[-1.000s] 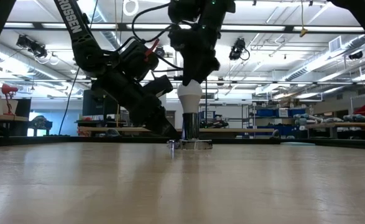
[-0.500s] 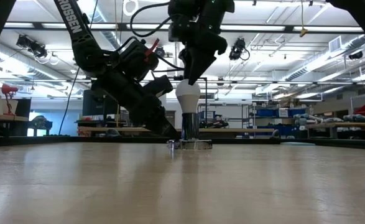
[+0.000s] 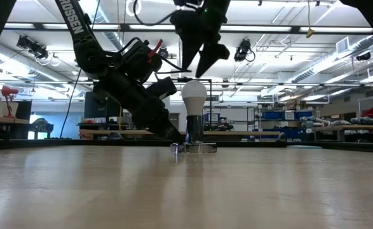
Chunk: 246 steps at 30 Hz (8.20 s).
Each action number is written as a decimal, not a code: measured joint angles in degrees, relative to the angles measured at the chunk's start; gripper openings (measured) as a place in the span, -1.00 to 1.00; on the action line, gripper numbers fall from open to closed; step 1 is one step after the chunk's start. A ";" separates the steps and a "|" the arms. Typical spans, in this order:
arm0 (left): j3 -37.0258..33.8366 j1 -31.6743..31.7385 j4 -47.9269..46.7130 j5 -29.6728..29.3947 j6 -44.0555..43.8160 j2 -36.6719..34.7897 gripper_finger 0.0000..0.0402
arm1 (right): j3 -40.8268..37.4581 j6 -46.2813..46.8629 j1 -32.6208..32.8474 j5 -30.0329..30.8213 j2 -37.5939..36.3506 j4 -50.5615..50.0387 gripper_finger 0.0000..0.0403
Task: Screw lightbulb
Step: Remove the lightbulb from the lamp socket
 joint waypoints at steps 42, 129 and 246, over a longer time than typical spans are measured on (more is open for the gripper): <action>0.04 0.00 0.00 0.02 0.15 0.02 -1.00 | -1.44 -44.96 -0.18 -1.14 0.46 1.33 0.23; 0.02 0.07 -1.88 -7.23 -0.63 -1.68 -1.00 | -8.34 -50.75 -2.59 -1.68 -0.83 8.35 0.23; -0.07 0.00 -1.12 -5.99 0.00 -1.66 -1.00 | -85.67 5.54 7.18 16.50 -24.47 109.80 -0.34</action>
